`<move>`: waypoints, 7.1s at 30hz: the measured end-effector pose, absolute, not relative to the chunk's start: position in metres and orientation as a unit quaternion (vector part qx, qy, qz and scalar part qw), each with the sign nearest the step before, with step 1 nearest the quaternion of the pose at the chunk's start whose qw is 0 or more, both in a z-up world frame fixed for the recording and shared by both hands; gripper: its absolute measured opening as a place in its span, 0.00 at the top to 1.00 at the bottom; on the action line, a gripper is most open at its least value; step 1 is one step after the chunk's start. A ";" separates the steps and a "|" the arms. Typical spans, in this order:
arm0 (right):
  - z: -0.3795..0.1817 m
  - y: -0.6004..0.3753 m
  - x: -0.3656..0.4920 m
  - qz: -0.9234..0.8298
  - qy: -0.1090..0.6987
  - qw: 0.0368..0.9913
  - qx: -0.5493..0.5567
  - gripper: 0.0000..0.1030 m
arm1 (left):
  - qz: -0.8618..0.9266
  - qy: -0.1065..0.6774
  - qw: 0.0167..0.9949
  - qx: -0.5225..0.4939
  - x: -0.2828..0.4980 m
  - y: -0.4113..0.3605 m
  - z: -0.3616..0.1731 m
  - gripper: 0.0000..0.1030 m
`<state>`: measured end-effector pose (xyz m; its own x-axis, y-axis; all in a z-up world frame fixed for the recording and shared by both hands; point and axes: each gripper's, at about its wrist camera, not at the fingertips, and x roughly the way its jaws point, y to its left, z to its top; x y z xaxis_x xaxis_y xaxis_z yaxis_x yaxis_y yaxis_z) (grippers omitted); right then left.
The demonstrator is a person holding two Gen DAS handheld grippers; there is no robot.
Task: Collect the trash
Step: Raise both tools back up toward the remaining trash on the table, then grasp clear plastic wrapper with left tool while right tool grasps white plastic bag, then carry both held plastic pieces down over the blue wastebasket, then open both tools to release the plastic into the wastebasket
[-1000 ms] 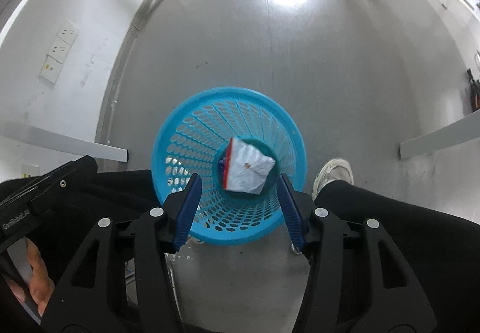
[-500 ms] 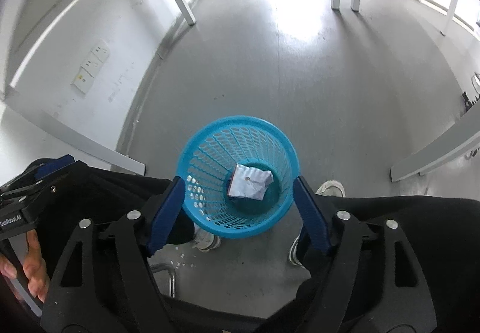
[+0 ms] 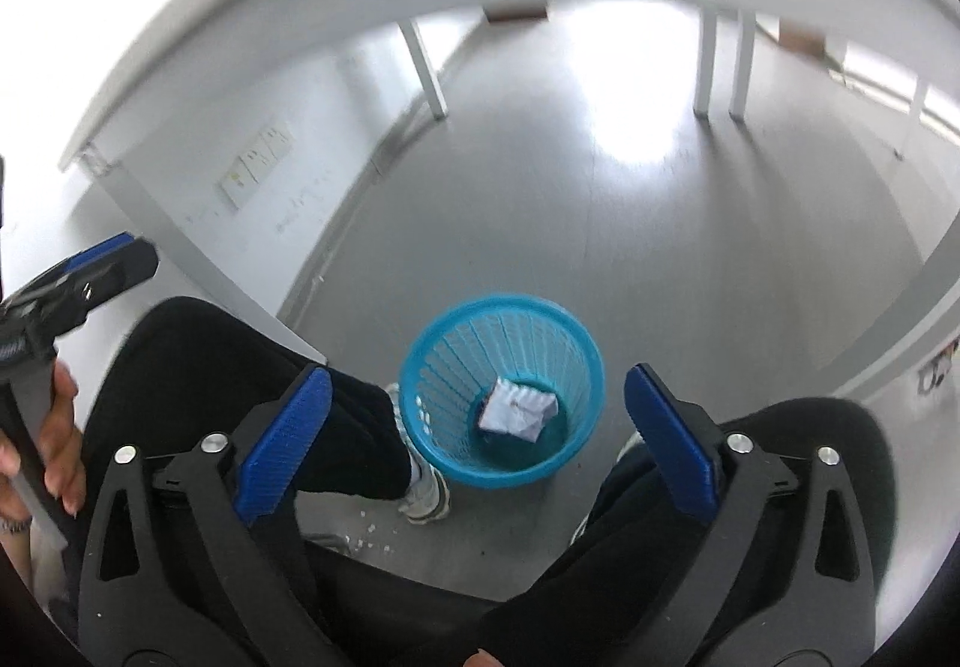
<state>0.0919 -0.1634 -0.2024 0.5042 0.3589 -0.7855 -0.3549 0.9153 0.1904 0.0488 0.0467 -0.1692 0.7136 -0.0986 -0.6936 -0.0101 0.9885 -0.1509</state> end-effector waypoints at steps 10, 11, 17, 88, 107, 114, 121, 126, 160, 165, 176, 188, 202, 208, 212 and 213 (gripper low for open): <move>-0.113 -0.169 0.060 0.220 0.362 0.906 -0.011 0.09 | -0.028 0.338 0.937 -0.086 0.023 0.057 -0.119 0.06; -0.106 -0.170 0.058 0.221 0.355 0.908 -0.009 0.09 | -0.027 0.336 0.937 -0.089 0.022 0.058 -0.116 0.06; -0.068 -0.174 0.061 0.234 0.324 0.917 0.005 0.09 | -0.006 0.312 0.948 -0.056 0.011 0.053 -0.101 0.06; 0.011 -0.095 0.237 0.263 0.259 0.929 0.010 0.92 | 0.026 0.275 0.951 -0.137 0.207 0.110 -0.012 0.97; 0.019 -0.113 0.147 0.266 0.227 0.937 0.005 0.92 | -0.003 0.238 0.963 -0.123 0.092 0.096 0.015 0.98; 0.017 -0.128 0.101 0.266 0.227 0.937 -0.015 0.92 | -0.032 0.246 0.963 -0.107 0.058 0.080 0.010 0.98; -0.006 -0.137 0.063 0.275 0.257 0.926 -0.029 0.92 | -0.026 0.268 0.961 -0.067 0.019 0.056 -0.007 0.98; -0.027 -0.144 0.046 0.276 0.276 0.920 -0.034 0.92 | -0.038 0.287 0.956 -0.047 -0.001 0.041 -0.030 0.98; -0.204 -0.183 0.067 0.235 0.444 0.865 0.023 0.93 | -0.017 0.471 0.881 -0.044 0.016 0.016 -0.217 0.99; -0.205 -0.170 0.074 0.244 0.440 0.864 0.003 0.93 | -0.005 0.507 0.859 -0.077 0.046 0.032 -0.245 0.99; -0.257 -0.155 0.123 0.235 0.498 0.835 0.014 0.93 | 0.032 0.568 0.811 -0.137 0.110 0.050 -0.305 0.99; -0.313 -0.133 0.170 0.212 0.547 0.810 0.014 0.93 | 0.045 0.644 0.744 -0.173 0.165 0.063 -0.371 0.99; -0.393 -0.124 0.233 0.166 0.629 0.759 0.018 0.92 | 0.050 0.714 0.678 -0.167 0.201 0.049 -0.441 0.99; -0.424 -0.120 0.244 0.146 0.667 0.731 0.018 0.92 | 0.045 0.737 0.651 -0.174 0.203 0.047 -0.462 0.99; -0.446 -0.121 0.252 0.128 0.695 0.707 0.032 0.92 | 0.053 0.752 0.627 -0.197 0.204 0.051 -0.480 0.99; -0.451 -0.120 0.253 0.123 0.701 0.701 0.035 0.92 | 0.054 0.756 0.620 -0.205 0.205 0.052 -0.484 0.99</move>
<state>0.2527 -0.1200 -0.4514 -0.0136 0.2211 -0.9752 -0.1239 0.9674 0.2210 0.2050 0.0517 -0.4839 -0.1478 -0.2429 -0.9587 -0.3757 0.9105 -0.1728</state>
